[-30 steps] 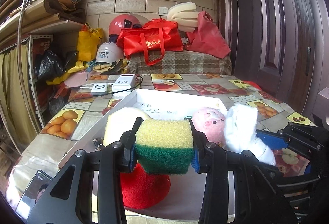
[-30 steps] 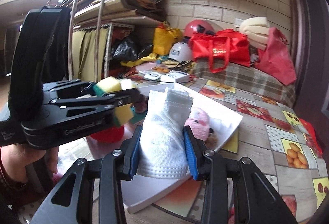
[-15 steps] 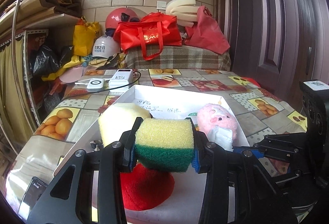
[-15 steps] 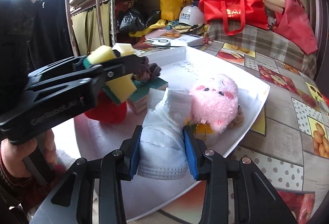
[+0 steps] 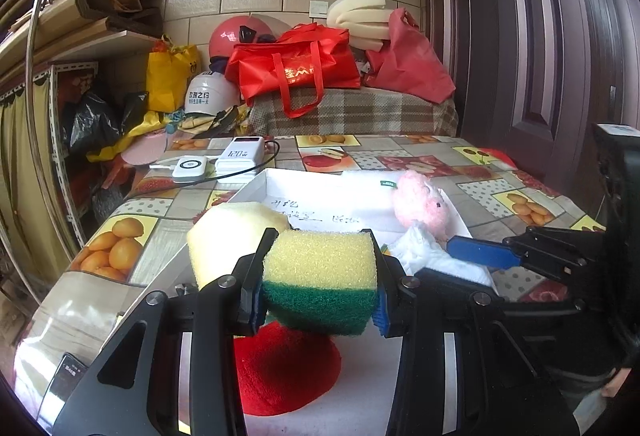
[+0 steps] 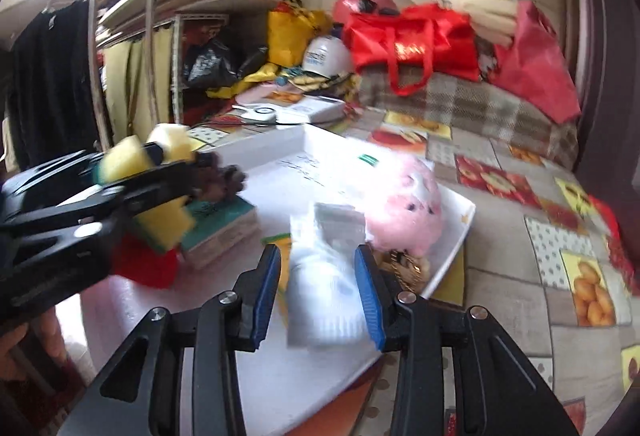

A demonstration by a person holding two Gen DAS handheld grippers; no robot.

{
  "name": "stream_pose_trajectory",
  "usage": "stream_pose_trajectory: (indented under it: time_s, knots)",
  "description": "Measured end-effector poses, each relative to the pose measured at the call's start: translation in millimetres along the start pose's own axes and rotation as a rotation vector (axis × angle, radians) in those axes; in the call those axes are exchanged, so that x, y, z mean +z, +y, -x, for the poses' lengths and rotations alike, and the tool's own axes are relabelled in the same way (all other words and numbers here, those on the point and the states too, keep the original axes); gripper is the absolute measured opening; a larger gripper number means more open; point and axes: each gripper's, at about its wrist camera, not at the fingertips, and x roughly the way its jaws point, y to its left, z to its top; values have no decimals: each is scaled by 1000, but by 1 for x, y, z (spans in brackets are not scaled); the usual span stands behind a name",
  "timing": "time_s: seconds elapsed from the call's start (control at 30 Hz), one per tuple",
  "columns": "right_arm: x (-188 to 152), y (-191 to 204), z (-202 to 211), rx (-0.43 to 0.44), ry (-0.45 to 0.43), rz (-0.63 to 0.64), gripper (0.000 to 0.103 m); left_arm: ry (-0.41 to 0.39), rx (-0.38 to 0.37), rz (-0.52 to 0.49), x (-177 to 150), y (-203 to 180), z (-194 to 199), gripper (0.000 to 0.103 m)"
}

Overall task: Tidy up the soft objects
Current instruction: 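Lower the scouring sponge into the tray and open the left gripper while the right releases the sock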

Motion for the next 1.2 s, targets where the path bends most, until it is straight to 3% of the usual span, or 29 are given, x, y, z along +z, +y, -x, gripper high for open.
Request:
stream_pose_trajectory:
  time_s: [0.1, 0.2, 0.23, 0.27, 0.33, 0.43, 1.2]
  knots:
    - [0, 13, 2, 40, 0, 19, 38, 13, 11, 3, 1, -1, -5, 43]
    - [1, 19, 2, 32, -5, 57, 40, 11, 26, 36, 1, 5, -5, 74]
    - [1, 20, 1, 27, -6, 59, 58, 6, 30, 54, 1, 8, -4, 85]
    - [1, 20, 1, 20, -7, 59, 90, -2, 34, 69, 1, 11, -2, 88]
    - [1, 18, 4, 11, -24, 51, 100, -24, 45, 99, 0, 17, 2, 91]
    - [1, 16, 7, 0, -42, 40, 100, -36, 57, 123, -1, 21, 5, 103]
    - [-2, 2, 21, -21, -118, -41, 103, -67, 84, 74, 0, 12, 11, 103]
